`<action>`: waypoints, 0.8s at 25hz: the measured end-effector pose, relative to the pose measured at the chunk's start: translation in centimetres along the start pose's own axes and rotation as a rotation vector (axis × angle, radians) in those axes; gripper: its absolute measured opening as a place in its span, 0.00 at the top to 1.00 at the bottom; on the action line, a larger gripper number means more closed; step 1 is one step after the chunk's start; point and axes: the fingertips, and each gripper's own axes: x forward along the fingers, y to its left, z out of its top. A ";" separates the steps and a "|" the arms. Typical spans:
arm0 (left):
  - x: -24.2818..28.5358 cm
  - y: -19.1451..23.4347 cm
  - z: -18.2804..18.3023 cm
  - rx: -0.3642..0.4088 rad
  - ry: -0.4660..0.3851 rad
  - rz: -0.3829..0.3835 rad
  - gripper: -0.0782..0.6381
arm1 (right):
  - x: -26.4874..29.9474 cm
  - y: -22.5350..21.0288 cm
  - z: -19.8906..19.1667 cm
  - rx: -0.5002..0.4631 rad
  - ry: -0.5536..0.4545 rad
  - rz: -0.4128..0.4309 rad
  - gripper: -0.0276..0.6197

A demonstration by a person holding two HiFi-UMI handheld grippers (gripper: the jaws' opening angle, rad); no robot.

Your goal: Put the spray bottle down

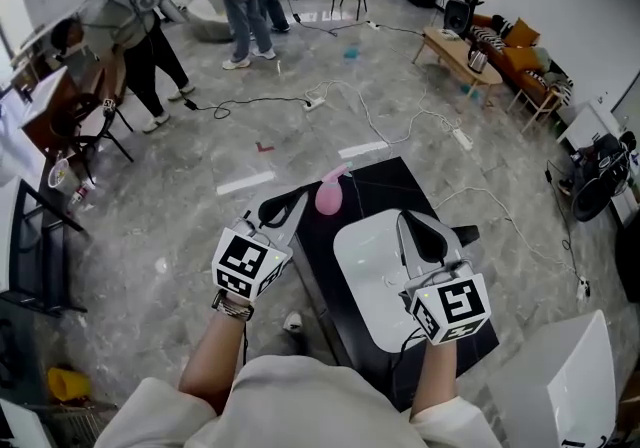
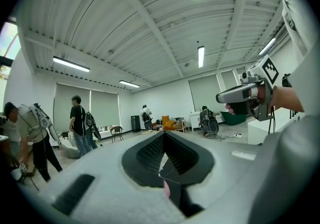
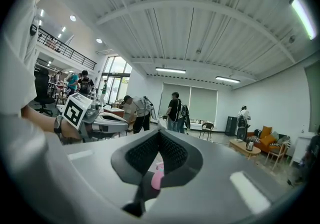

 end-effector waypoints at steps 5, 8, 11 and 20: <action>-2.3 -0.9 1.0 0.014 -0.014 0.022 0.88 | -1.1 1.6 0.7 -0.015 -0.008 0.024 0.95; -3.7 -1.6 1.6 0.024 -0.027 0.026 0.88 | -1.9 2.6 1.0 -0.018 -0.014 0.030 0.95; -4.8 -2.5 2.3 0.038 -0.037 0.015 0.88 | -2.7 3.4 1.3 -0.020 -0.018 0.034 0.95; -6.9 -4.6 2.3 0.039 -0.045 -0.004 0.88 | -4.2 5.3 1.3 -0.027 -0.012 0.032 0.95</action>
